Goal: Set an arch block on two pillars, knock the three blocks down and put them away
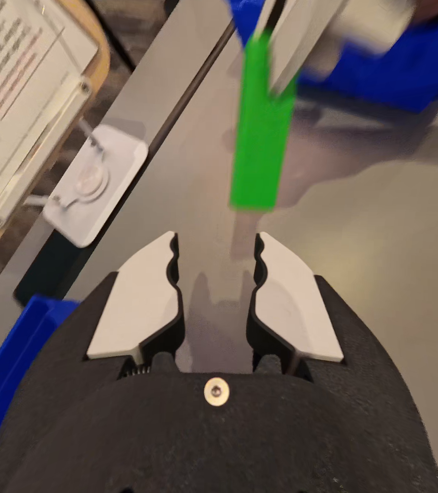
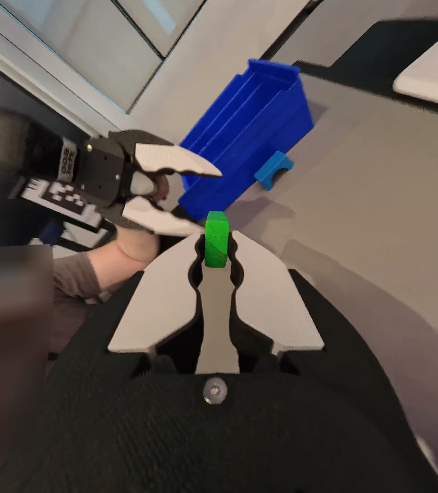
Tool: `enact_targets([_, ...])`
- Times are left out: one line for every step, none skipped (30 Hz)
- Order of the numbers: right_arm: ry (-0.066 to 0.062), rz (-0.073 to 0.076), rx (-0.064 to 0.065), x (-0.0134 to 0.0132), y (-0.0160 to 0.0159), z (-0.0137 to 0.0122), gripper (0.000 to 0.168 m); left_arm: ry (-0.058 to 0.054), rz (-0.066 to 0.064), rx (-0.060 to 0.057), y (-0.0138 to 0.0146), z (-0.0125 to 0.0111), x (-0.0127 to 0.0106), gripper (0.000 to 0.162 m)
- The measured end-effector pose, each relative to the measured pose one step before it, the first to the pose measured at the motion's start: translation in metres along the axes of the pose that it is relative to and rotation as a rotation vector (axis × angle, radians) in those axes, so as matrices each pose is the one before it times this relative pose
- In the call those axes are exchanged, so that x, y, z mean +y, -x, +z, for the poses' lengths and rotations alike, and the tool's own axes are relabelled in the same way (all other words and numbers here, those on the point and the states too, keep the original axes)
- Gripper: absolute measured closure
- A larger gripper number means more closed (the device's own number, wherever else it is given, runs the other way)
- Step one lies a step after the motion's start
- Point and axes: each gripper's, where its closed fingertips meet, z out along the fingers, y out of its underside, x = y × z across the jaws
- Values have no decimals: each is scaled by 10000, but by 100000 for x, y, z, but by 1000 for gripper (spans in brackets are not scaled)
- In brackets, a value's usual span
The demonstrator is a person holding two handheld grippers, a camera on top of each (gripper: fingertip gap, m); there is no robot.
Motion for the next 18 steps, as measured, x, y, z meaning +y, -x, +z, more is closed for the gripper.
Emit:
enact_targets([74,-344,778,-82,-346,-1814,151,722,113,-461,1069,-342,1304,111])
enact_targets([143,-370,1235,168,-1129,-2153,151,758,189,-578,1165,-159,1465,113])
enact_targets([116,-409,1553,363,-1861,-2339,151,735,171,-583,1057,86,1441,113])
enact_targets([136,-255,1568,679,-2357,-2244,151,733,69,-451,760,314,1382,114])
enact_targets([309,15,1434,1117,-2630,-1922,151,686,-136,-178,257,535,1193,116])
enact_targets([356,198,1147,1279,-2544,-1481,151,597,-333,117,-226,683,882,118])
enact_targets([210,285,727,1138,-2101,-998,151,348,-480,167,-311,737,359,118])
enact_targets([119,345,373,934,-1652,-660,151,207,-529,22,-127,738,81,118])
enact_targets([93,345,258,790,-1426,-417,151,261,-310,-113,11,656,134,118])
enact_targets([103,311,269,684,-1313,-206,151,276,-65,-269,154,564,234,118])
enact_targets([169,220,255,634,-1094,-77,151,312,54,-237,119,479,306,116])
enact_targets([187,73,212,556,-821,27,151,190,-39,-122,34,376,143,115])
enact_targets([140,-49,194,394,-625,108,150,34,-178,47,-76,301,-87,115])
enact_targets([118,-81,235,296,-607,205,151,85,-283,162,-103,278,-3,115])
enact_targets([157,-65,235,290,-569,340,151,210,-314,141,-2,273,190,114])
enact_targets([217,-42,178,321,-484,456,150,228,-297,95,86,262,252,109])
enact_targets([263,-45,102,353,-341,487,151,202,-297,104,82,226,249,107])
enact_targets([216,-103,-23,286,-116,471,151,135,-300,93,72,208,193,107])
